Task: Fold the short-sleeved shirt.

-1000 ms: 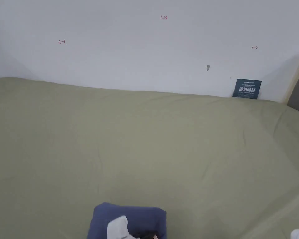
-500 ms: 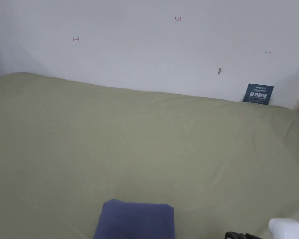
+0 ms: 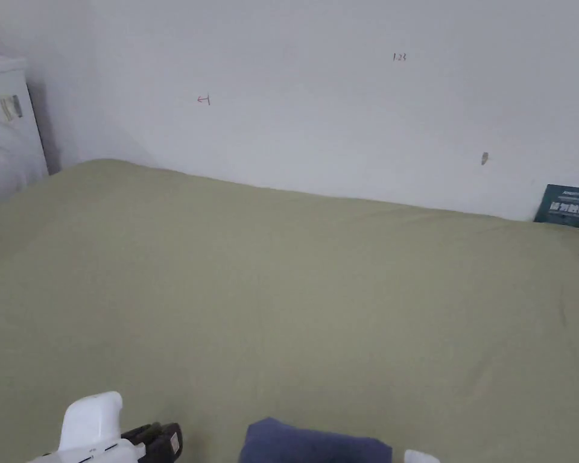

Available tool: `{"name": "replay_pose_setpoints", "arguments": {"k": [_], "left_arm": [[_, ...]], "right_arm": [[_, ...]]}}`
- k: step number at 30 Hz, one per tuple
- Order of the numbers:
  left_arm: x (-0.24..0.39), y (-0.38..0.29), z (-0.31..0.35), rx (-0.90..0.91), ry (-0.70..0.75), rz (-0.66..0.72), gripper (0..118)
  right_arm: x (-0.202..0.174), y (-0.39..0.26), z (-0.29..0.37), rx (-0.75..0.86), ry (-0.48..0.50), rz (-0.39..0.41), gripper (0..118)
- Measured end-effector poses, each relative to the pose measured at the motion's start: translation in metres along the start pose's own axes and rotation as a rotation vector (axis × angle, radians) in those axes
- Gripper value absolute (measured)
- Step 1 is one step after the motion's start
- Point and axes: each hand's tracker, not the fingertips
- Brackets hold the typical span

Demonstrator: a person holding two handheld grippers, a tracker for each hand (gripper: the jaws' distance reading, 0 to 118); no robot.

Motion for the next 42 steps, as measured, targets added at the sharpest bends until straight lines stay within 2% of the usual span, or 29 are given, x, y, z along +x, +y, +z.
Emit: {"name": "replay_pose_setpoints", "arguments": {"k": [2, 4, 6, 9, 10, 11, 13, 14, 15, 19, 21, 22, 23, 24, 26, 27, 30, 33, 38, 42], "left_arm": [[-0.007, -0.003, -0.006, -0.048, 0.026, -0.016, 0], [-0.011, -0.006, -0.013, -0.095, 0.006, -0.018, 0], [-0.012, -0.008, -0.021, -0.133, -0.030, -0.005, 0], [-0.013, -0.008, -0.036, -0.191, -0.207, 0.046, 1], [-0.013, -0.009, -0.040, -0.197, -0.252, 0.063, 9], [-0.013, -0.010, -0.047, -0.198, -0.269, 0.079, 34], [-0.016, -0.014, -0.067, -0.267, -0.325, 0.142, 92], [-0.016, -0.018, -0.076, -0.311, -0.323, 0.162, 112], [-0.018, -0.024, -0.083, -0.324, -0.364, 0.187, 113], [-0.019, -0.043, -0.107, -0.401, -0.383, 0.243, 113], [-0.018, -0.048, -0.103, -0.295, -0.440, 0.275, 113], [-0.018, -0.049, -0.102, -0.323, -0.456, 0.329, 112], [-0.019, -0.050, -0.106, -0.357, -0.492, 0.400, 100], [-0.018, -0.054, -0.108, -0.399, -0.532, 0.473, 83], [-0.010, -0.060, -0.105, -0.376, -0.386, 0.389, 38], [-0.008, -0.065, -0.103, -0.353, -0.334, 0.332, 37], [-0.018, -0.066, -0.100, -0.353, -0.406, 0.469, 35], [-0.009, -0.051, -0.097, -0.355, -0.355, 0.331, 35], [-0.023, -0.009, -0.095, -0.351, -0.369, 0.307, 35], [-0.067, 0.031, -0.085, -0.331, -0.281, 0.262, 35]], "right_arm": [[0.020, -0.006, -0.001, 0.021, 0.058, -0.094, 1], [0.025, -0.008, 0.002, 0.038, 0.084, -0.130, 1], [0.023, -0.008, 0.002, 0.035, 0.079, -0.101, 1], [0.020, -0.005, 0.003, 0.024, 0.074, -0.079, 1], [0.021, -0.004, 0.003, 0.022, 0.074, -0.077, 1], [0.019, -0.004, 0.003, 0.019, 0.073, -0.069, 1], [0.018, -0.004, 0.004, 0.018, 0.066, -0.053, 1], [0.017, -0.004, 0.004, 0.018, 0.067, -0.048, 1], [0.019, -0.004, 0.003, 0.017, 0.066, -0.047, 1], [0.022, -0.004, 0.004, 0.019, 0.077, -0.062, 1], [0.024, -0.004, 0.004, 0.019, 0.083, -0.066, 1], [0.025, -0.005, 0.005, 0.021, 0.089, -0.072, 1], [0.025, -0.005, 0.005, 0.022, 0.094, -0.074, 1], [0.024, -0.005, 0.005, 0.023, 0.093, -0.078, 1], [0.025, -0.005, 0.006, 0.030, 0.093, -0.077, 1], [0.024, -0.006, 0.008, 0.035, 0.086, -0.075, 1], [0.024, -0.007, 0.010, 0.035, 0.085, -0.061, 1], [0.018, -0.005, 0.015, 0.042, 0.060, -0.030, 1], [0.004, 0.002, 0.028, 0.080, 0.025, 0.019, 1], [0.002, 0.004, 0.036, 0.112, -0.006, 0.022, 1]]}}
